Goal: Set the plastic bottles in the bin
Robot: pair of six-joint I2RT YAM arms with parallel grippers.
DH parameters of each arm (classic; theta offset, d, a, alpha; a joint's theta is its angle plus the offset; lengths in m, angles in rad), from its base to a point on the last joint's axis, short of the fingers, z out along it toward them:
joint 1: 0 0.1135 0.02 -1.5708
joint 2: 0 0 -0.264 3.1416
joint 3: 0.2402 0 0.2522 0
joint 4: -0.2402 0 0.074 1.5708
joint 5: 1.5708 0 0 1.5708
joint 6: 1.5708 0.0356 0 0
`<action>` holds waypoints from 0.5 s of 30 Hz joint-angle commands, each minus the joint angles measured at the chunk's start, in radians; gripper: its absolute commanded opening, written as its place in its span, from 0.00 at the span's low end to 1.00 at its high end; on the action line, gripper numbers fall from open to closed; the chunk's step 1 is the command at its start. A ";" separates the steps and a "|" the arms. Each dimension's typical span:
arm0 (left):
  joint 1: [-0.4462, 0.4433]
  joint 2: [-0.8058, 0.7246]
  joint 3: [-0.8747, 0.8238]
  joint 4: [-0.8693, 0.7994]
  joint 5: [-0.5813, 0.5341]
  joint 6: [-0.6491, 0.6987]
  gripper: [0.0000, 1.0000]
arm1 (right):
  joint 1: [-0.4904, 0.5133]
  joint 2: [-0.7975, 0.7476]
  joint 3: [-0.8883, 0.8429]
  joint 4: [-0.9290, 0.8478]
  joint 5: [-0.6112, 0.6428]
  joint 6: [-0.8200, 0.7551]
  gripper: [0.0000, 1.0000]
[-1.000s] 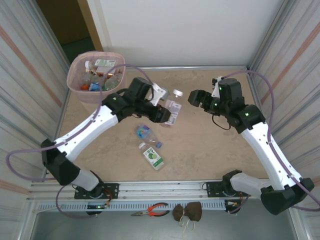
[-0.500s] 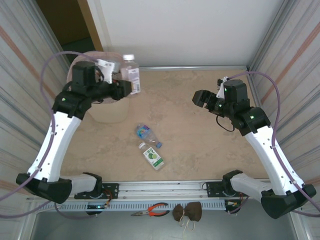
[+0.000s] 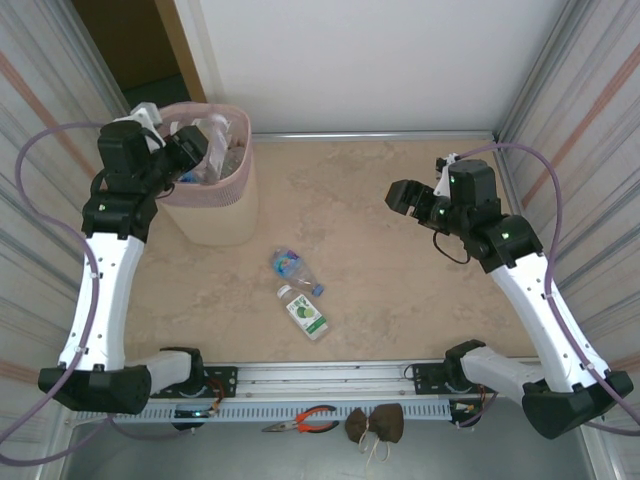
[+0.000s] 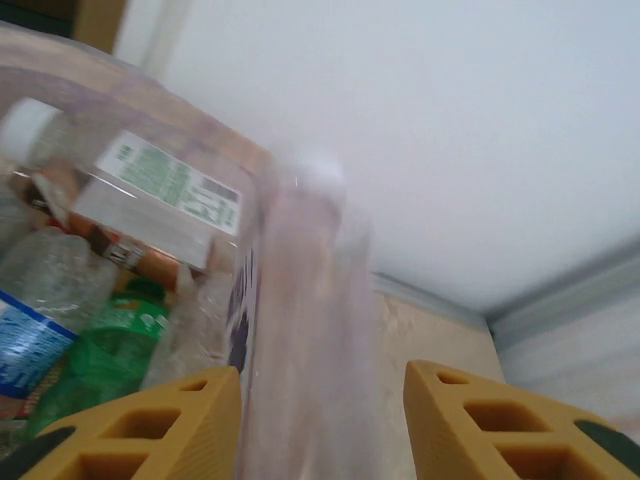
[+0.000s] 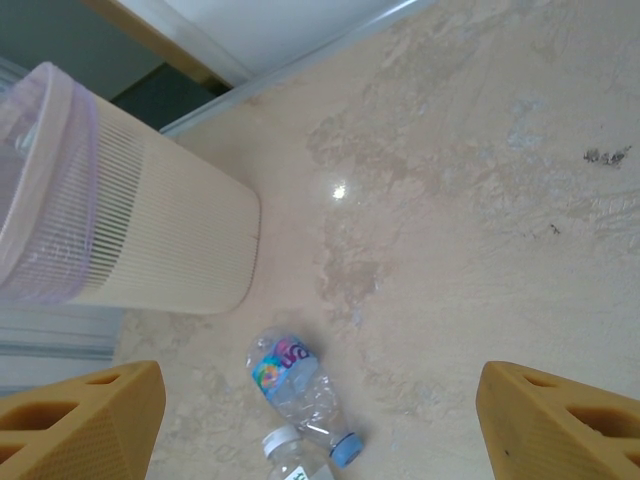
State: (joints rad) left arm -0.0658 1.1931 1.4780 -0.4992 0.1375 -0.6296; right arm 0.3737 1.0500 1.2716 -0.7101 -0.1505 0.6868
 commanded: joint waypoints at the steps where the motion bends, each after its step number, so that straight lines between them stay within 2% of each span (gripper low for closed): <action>1: 0.019 0.017 -0.001 0.058 -0.172 -0.149 0.44 | -0.009 -0.032 -0.009 -0.017 0.011 -0.024 0.80; 6: 0.054 0.091 0.023 0.096 -0.149 -0.220 0.38 | -0.013 -0.055 -0.020 -0.025 0.018 -0.024 0.81; 15: 0.077 0.191 0.089 0.098 -0.114 -0.181 0.37 | -0.031 -0.103 -0.051 -0.038 0.030 -0.024 0.81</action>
State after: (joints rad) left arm 0.0013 1.3899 1.5074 -0.4294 0.0174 -0.8246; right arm 0.3523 0.9733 1.2343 -0.7357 -0.1425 0.6865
